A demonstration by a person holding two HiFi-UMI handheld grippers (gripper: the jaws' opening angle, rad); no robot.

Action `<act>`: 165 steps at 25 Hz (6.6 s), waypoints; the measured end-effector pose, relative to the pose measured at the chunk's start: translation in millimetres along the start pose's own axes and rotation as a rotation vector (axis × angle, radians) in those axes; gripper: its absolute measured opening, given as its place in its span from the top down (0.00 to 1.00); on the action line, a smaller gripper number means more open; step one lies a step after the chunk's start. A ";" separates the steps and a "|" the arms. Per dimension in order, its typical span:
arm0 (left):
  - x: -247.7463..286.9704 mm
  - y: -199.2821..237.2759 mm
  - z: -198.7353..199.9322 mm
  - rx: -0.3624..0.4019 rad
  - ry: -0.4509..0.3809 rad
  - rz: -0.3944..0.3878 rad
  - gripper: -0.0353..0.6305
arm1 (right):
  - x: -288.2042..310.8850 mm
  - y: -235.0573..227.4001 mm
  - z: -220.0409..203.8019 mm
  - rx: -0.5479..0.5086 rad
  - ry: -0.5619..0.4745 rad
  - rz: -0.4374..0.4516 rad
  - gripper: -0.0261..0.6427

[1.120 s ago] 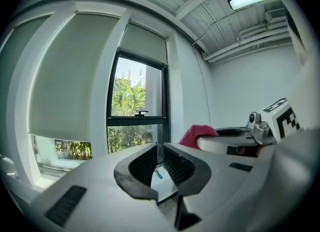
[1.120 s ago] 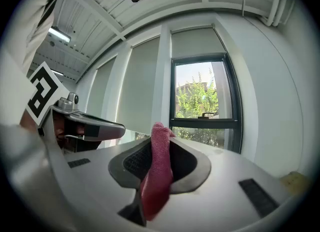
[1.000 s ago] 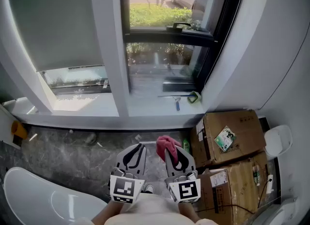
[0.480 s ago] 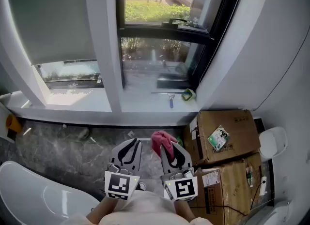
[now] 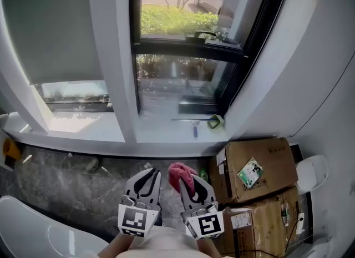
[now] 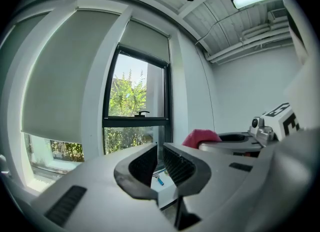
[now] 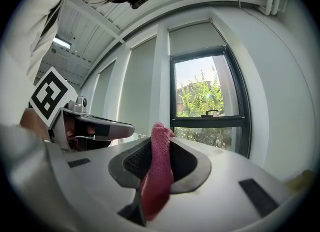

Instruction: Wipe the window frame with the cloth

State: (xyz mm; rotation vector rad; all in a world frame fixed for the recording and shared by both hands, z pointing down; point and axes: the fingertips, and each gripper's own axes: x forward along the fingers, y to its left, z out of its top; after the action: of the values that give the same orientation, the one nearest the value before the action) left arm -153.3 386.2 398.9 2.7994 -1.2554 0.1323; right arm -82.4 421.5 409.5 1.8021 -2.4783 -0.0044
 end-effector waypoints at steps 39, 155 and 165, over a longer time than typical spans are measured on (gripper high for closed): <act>192.1 130.9 25.7 0.022 0.027 0.007 0.88 | 214.9 -112.5 16.7 -0.022 -0.002 -0.046 0.83; 403.6 295.7 89.5 -0.001 -0.073 0.187 0.88 | 607.8 -196.5 361.5 -0.220 -0.629 0.429 0.84; 398.4 296.7 78.2 -0.045 -0.053 0.179 0.88 | 619.8 -180.5 435.1 -0.217 -0.742 0.454 0.84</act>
State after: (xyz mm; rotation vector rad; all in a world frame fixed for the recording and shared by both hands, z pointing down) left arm -107.2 -113.9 372.6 2.6659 -1.5008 0.0397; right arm -128.7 -241.8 4.8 1.2501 -3.1342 -1.0373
